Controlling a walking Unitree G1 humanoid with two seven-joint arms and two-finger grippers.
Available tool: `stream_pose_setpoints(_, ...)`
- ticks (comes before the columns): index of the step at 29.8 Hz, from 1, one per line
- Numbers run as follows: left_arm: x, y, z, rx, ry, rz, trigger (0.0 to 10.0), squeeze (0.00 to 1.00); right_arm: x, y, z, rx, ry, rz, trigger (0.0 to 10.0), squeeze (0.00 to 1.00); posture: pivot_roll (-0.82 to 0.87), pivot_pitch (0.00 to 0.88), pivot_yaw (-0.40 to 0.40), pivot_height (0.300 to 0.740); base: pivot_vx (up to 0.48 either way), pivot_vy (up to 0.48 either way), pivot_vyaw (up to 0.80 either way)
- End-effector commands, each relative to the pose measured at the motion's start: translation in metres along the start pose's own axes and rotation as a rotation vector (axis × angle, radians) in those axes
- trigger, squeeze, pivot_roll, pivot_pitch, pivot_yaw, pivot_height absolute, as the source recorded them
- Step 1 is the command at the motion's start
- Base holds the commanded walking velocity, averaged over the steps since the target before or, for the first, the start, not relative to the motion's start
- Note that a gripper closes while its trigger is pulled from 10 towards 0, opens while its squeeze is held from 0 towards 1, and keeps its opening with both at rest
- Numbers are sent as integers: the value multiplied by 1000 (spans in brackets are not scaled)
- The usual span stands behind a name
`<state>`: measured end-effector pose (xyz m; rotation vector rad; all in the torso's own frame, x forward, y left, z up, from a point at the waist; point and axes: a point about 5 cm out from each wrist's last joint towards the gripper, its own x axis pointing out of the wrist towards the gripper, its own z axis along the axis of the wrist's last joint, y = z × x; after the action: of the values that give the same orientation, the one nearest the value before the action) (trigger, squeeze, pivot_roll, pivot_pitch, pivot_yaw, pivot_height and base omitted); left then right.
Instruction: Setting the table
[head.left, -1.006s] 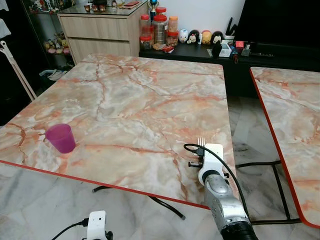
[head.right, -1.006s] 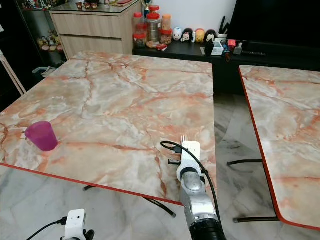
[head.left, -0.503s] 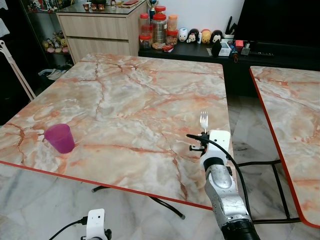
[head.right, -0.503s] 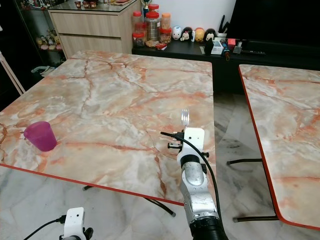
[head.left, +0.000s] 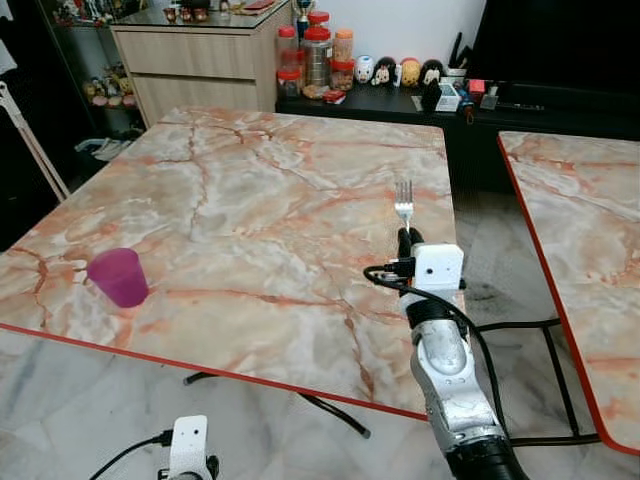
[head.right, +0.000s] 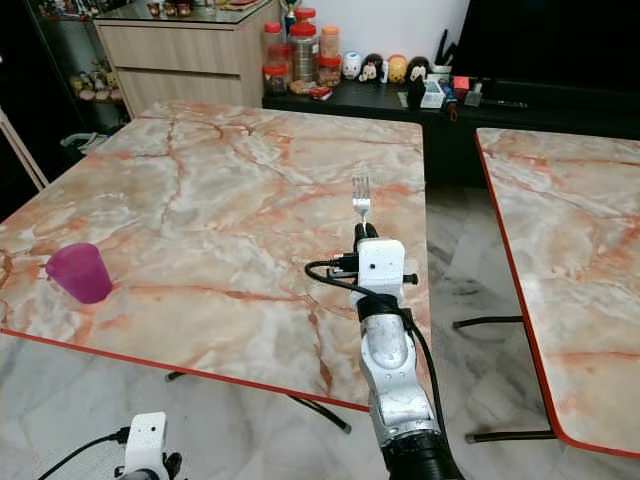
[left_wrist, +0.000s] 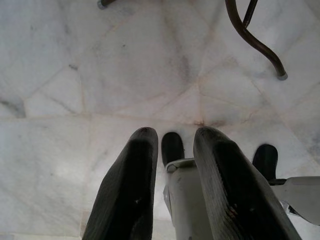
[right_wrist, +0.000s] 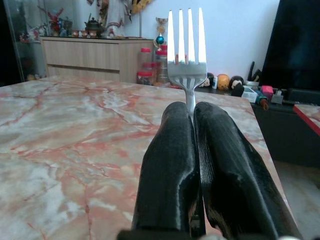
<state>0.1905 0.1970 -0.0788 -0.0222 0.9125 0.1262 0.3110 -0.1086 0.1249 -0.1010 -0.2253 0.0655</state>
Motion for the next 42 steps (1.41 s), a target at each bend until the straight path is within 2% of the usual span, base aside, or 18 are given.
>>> stream_pose_setpoints(1, 0, -2, -1, 14, 3, -1, 10000, 0, 1, -3, 8, -15, -47, -2, 10000, 0, -67, 0, 2, 740, 0, -409, 0)
stream_pose_setpoints(5, 0, -3, 0, 11, 1, -5, 10000, 0, 3, 0, 15, -59, -100, 47, 10000, 0, -68, 0, 0, 740, 0, -409, 0)
stream_pose_setpoints(10, 0, -4, 1, 12, 0, -12, 10000, 0, 3, 5, 15, -67, -117, 79, 10000, 0, -65, 0, -1, 740, 0, -401, 0)
stream_pose_setpoints(42, 0, -7, -1, -13, -2, -22, 10000, 0, 6, 2, 38, -71, -233, 62, 10000, 0, -78, 0, 1, 740, 0, -387, 0)
